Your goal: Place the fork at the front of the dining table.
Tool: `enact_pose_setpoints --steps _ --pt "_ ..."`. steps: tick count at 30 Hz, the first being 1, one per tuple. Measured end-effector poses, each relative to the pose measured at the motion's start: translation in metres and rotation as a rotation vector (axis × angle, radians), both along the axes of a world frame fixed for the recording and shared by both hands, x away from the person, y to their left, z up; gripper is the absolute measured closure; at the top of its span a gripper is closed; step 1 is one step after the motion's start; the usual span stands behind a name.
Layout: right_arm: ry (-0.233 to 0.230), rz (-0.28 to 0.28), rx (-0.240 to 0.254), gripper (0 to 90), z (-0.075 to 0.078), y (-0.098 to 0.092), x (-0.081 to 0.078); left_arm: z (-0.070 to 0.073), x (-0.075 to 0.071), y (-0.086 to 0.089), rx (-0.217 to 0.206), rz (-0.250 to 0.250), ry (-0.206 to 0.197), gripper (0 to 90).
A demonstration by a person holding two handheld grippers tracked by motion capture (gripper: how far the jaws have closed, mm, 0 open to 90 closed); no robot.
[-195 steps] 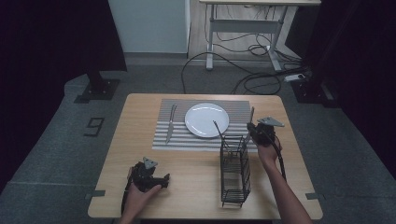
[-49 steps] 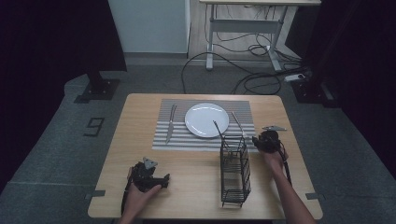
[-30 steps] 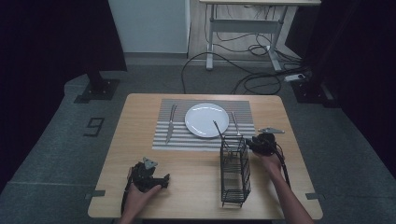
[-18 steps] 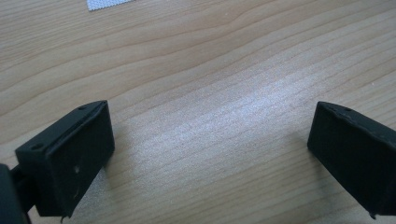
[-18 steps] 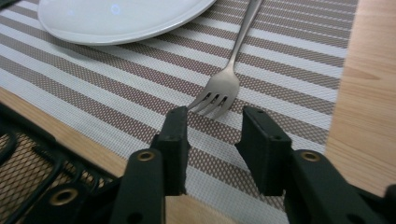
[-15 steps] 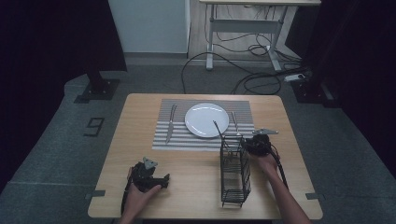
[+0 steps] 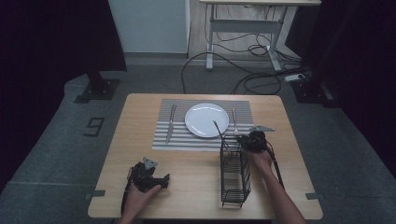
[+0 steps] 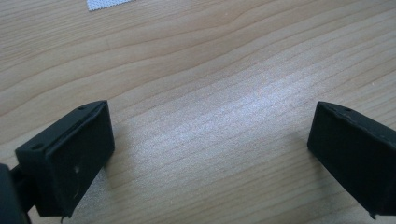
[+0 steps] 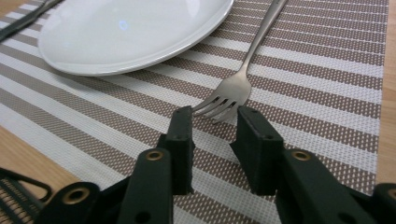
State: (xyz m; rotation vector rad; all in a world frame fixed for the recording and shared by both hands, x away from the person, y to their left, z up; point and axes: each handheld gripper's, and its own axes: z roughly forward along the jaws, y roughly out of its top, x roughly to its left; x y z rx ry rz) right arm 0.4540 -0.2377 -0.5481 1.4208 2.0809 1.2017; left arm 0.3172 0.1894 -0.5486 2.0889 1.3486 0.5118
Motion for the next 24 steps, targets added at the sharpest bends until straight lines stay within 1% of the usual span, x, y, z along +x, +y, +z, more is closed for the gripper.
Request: enact_pose_setpoints --steps 1,3,5,6,10,13,14,15,16,21,22,23,24 --pt "-0.002 -0.005 0.006 62.0 0.001 -0.001 -0.001 0.0 0.0 0.0 0.0 0.0 0.0 0.5" --pt "-0.022 -0.01 0.027 59.4 0.005 -0.004 -0.005 0.0 0.0 0.0 0.0 0.0 0.0 0.5" --pt "-0.028 -0.01 0.032 57.9 0.007 -0.006 -0.008 0.0 0.0 0.0 0.0 0.0 0.0 0.5" --pt "-0.037 -0.014 0.036 57.0 0.01 -0.008 -0.01 0.0 0.0 0.0 0.0 0.0 0.0 0.5" --pt "-0.049 -0.005 0.061 53.5 0.021 -0.018 -0.019 0.0 0.0 0.0 0.0 0.001 0.0 0.5" --pt "-0.075 -0.002 0.057 52.4 0.031 -0.024 -0.028 0.0 0.0 0.0 0.0 0.001 0.0 0.5" --pt "-0.089 0.003 0.051 51.0 0.036 -0.027 -0.035 0.0 0.0 0.0 0.0 0.001 0.0 0.5" --pt "-0.094 0.006 0.048 50.7 0.038 -0.029 -0.039 0.0 0.0 0.0 0.0 0.001 0.0 0.5" --pt "-0.094 0.006 0.048 50.7 0.038 -0.029 -0.039 0.0 -0.001 0.0 0.0 0.001 -0.001 0.5" --pt "-0.105 0.011 0.048 49.3 0.044 -0.041 -0.057 0.0 -0.001 0.0 0.0 0.001 -0.001 0.5" --pt "-0.109 0.015 0.044 48.8 0.044 -0.045 -0.064 0.0 -0.001 0.0 0.0 0.001 0.0 0.5" --pt "-0.108 0.02 0.041 48.5 0.044 -0.046 -0.068 0.0 -0.001 0.0 0.0 0.001 -0.001 0.5" --pt "-0.108 0.02 0.041 48.5 0.044 -0.046 -0.068 0.0 -0.001 0.0 0.0 0.001 -0.001 0.5"
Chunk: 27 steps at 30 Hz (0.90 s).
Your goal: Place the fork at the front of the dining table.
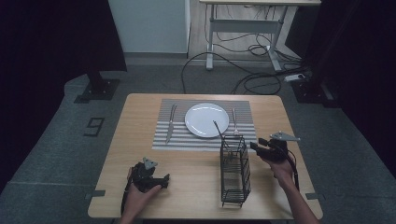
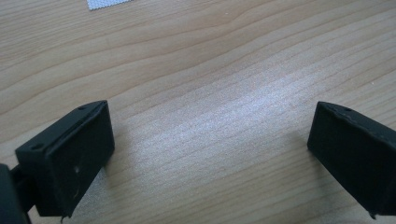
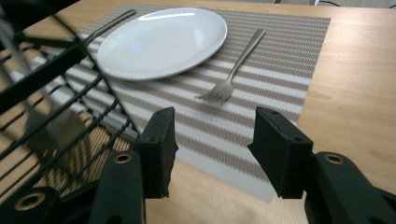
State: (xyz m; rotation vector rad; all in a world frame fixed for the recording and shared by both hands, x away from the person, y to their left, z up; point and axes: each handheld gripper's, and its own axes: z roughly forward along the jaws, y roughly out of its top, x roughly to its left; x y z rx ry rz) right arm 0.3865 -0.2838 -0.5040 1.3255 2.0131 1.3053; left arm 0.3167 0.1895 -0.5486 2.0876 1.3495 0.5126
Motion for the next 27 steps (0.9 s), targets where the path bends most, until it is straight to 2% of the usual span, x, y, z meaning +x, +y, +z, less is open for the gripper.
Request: enact_pose_setpoints --steps 9,27 --pt "0.001 0.03 -0.027 47.7 -0.005 -0.007 -0.032 0.0 0.0 0.0 0.0 0.0 0.0 0.5" --pt "0.036 0.024 -0.051 46.7 -0.024 -0.024 -0.074 0.0 -0.002 0.001 0.0 -0.001 0.0 0.5"
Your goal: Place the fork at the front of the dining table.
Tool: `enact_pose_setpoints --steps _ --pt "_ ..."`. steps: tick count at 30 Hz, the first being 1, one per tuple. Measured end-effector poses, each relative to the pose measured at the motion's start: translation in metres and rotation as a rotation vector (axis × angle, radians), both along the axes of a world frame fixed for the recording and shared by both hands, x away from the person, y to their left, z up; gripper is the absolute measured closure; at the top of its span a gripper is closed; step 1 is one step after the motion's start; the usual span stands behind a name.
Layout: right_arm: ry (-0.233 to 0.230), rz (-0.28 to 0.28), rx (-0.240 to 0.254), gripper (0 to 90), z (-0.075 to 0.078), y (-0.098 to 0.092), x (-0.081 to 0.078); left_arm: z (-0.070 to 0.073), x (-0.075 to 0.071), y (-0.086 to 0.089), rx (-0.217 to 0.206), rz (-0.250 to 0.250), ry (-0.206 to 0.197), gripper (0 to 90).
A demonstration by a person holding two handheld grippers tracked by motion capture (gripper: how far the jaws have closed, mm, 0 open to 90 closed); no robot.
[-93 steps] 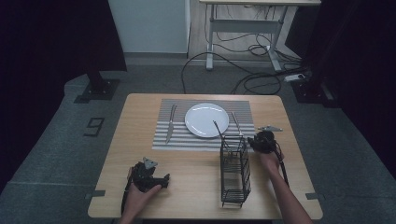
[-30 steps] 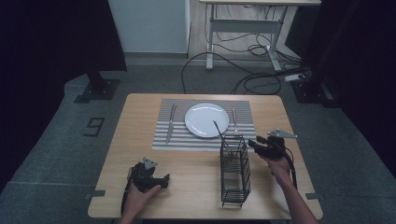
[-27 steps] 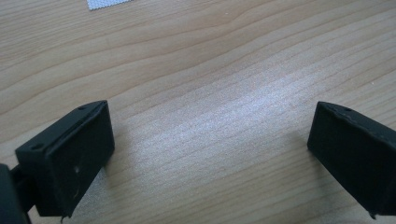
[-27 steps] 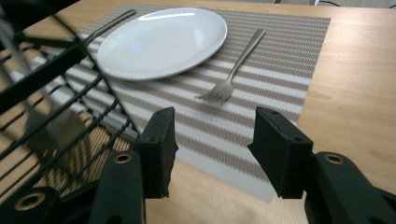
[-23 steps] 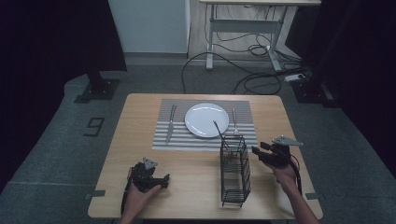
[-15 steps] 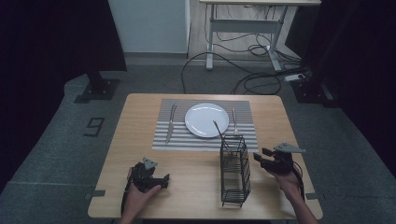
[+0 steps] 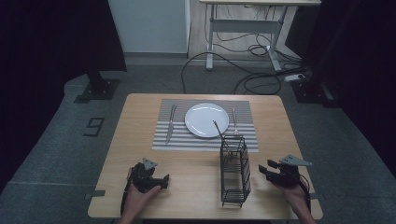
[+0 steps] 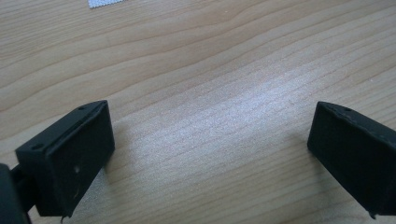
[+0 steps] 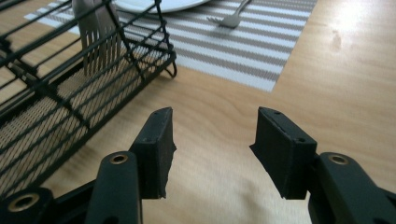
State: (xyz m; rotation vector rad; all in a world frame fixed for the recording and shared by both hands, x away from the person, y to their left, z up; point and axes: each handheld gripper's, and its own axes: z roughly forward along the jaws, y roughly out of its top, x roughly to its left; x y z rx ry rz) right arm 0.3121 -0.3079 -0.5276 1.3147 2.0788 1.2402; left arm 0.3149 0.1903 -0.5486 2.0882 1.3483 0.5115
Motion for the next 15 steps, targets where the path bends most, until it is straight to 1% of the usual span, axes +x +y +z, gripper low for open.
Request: enact_pose_setpoints --steps 4,8,15 --pt "0.017 -0.004 -0.007 46.4 -0.005 -0.0046 -0.0063 0.0 0.0 0.0 0.0 0.0 0.0 0.5" --pt "0.023 -0.019 0.001 46.3 -0.0061 -0.0082 -0.0045 0.0 -0.0001 0.0 0.0 0.0 0.0 0.5" --pt "0.022 -0.023 0.002 46.3 -0.0068 -0.0091 -0.0032 0.0 -0.0003 0.0001 0.0 -0.001 0.0 0.5"
